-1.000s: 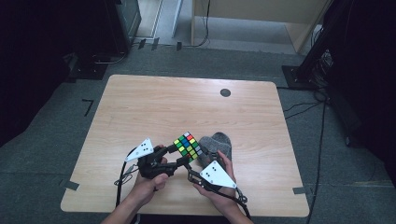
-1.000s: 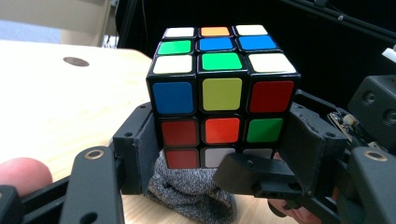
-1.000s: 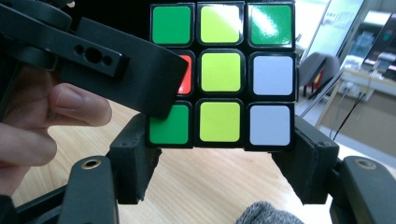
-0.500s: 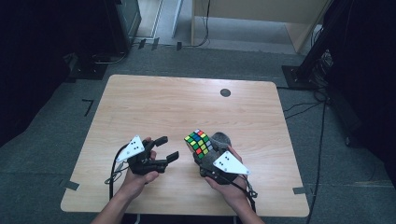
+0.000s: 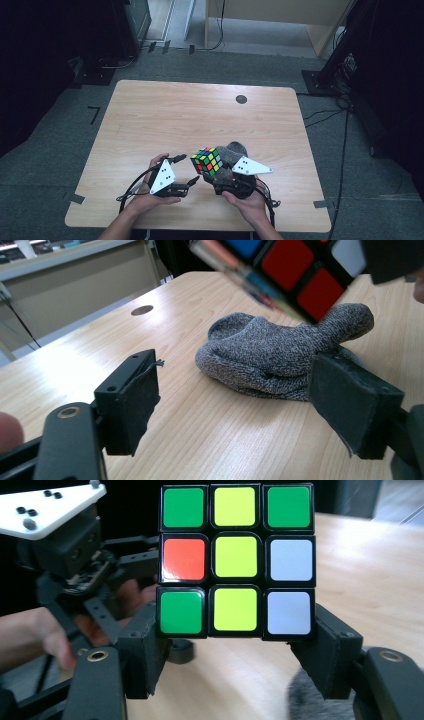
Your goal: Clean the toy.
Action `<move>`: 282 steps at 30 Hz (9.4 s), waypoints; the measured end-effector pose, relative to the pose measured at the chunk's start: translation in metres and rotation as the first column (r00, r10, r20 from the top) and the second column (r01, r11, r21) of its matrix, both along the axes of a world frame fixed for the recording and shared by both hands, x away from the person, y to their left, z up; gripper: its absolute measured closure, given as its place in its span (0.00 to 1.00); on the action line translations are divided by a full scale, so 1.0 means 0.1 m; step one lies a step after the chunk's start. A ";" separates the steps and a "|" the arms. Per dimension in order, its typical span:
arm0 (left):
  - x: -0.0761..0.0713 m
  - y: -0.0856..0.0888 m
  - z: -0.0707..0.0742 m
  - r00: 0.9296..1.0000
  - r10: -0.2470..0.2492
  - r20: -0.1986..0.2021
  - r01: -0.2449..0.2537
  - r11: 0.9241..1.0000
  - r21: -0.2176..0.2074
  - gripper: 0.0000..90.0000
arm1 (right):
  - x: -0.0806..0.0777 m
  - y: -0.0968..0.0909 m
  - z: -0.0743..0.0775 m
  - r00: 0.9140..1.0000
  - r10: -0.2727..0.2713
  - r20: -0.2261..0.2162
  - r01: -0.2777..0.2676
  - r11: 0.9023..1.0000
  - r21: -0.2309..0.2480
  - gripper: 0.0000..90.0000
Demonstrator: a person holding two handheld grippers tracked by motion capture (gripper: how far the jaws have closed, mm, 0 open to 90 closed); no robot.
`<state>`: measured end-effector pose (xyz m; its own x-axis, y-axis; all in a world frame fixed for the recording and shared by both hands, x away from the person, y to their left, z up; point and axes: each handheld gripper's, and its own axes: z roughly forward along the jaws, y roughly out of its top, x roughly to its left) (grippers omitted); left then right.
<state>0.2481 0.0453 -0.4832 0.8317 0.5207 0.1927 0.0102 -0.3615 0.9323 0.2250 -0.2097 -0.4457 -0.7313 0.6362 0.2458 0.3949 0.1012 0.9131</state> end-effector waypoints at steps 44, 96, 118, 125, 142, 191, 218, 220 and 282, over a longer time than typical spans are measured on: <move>0.12 0.18 0.02 0.995 0.087 -0.051 -0.089 0.995 -0.042 0.38 | 0.26 -0.32 -0.25 0.982 -0.181 -0.044 0.177 0.981 -0.082 0.22; 0.14 0.11 0.18 0.967 0.163 -0.197 -0.195 0.968 -0.155 0.38 | 0.48 -0.20 -0.72 0.953 -0.284 -0.107 0.219 0.888 -0.404 0.59; 0.03 0.06 0.06 0.976 0.120 -0.182 -0.132 0.990 -0.055 0.38 | 0.15 -0.17 0.04 0.973 -0.225 0.051 0.230 0.959 -0.163 0.82; -0.06 -0.05 0.06 0.988 0.058 -0.140 -0.062 0.998 -0.023 0.38 | 0.07 -0.05 0.16 0.994 -0.105 0.031 0.107 0.992 -0.060 0.80; -0.12 -0.01 0.16 0.995 -0.030 -0.091 0.022 0.996 -0.083 0.38 | 0.25 -0.18 0.00 0.989 -0.064 -0.135 0.060 0.998 -0.035 0.79; -0.10 0.01 0.13 0.998 -0.002 -0.070 0.002 1.000 0.006 0.38 | 0.05 0.02 0.25 0.997 0.063 0.049 -0.062 0.998 -0.016 0.78; -0.08 -0.02 0.10 0.995 0.002 -0.103 0.000 1.000 0.021 0.38 | 0.00 0.07 0.20 0.999 0.038 0.024 -0.041 0.994 0.105 0.80; -0.08 -0.03 0.10 0.995 0.009 -0.101 -0.006 1.000 0.025 0.38 | -0.01 0.09 0.21 0.999 0.021 0.038 -0.024 0.996 0.082 0.80; -0.08 0.03 0.14 0.995 -0.016 -0.103 0.011 0.999 -0.043 0.38 | 0.04 -0.03 0.11 0.995 -0.094 -0.039 0.098 0.987 0.128 0.80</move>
